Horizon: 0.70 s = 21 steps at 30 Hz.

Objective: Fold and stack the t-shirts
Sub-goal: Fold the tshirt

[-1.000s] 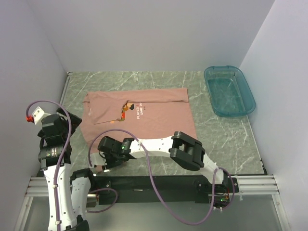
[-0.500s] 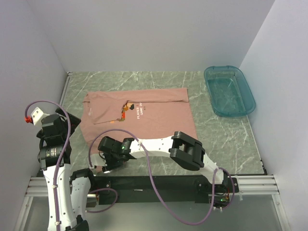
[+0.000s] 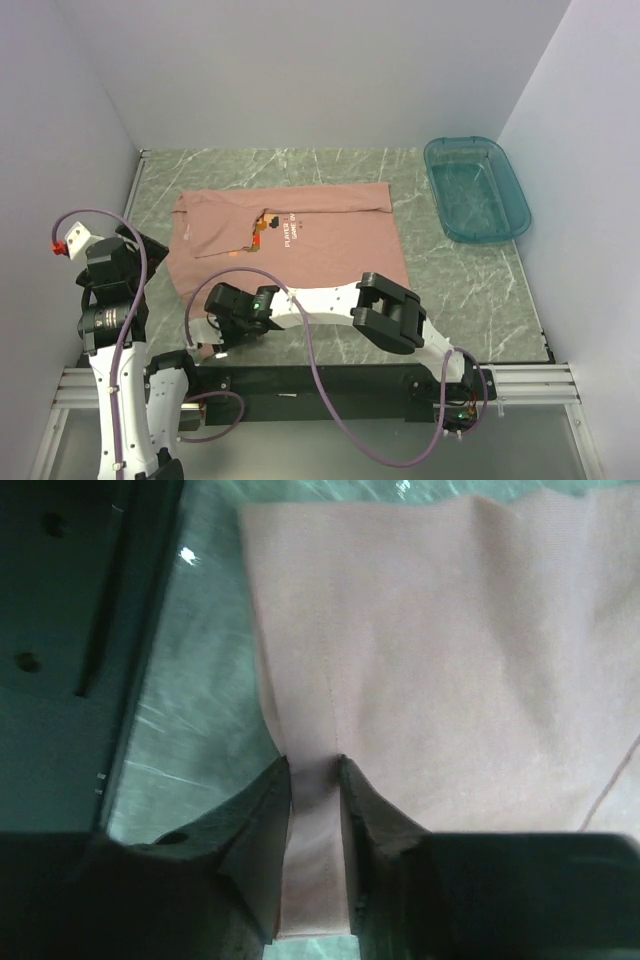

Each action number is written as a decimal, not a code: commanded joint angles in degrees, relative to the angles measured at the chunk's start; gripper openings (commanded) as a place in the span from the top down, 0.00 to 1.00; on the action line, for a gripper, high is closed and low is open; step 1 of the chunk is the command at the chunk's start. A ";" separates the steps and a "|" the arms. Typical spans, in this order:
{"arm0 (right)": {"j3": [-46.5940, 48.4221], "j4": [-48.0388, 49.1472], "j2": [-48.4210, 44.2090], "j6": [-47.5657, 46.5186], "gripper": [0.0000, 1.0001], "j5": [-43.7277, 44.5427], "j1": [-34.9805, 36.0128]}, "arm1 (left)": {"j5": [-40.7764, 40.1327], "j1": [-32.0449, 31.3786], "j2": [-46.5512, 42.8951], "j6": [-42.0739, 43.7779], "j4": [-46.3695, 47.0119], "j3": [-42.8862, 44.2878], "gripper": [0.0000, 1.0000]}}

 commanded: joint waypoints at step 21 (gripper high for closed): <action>2.75 -2.29 -3.80 8.71 1.00 -21.84 -13.51 | 20.04 -0.33 1.99 -8.96 3.40 -5.67 0.06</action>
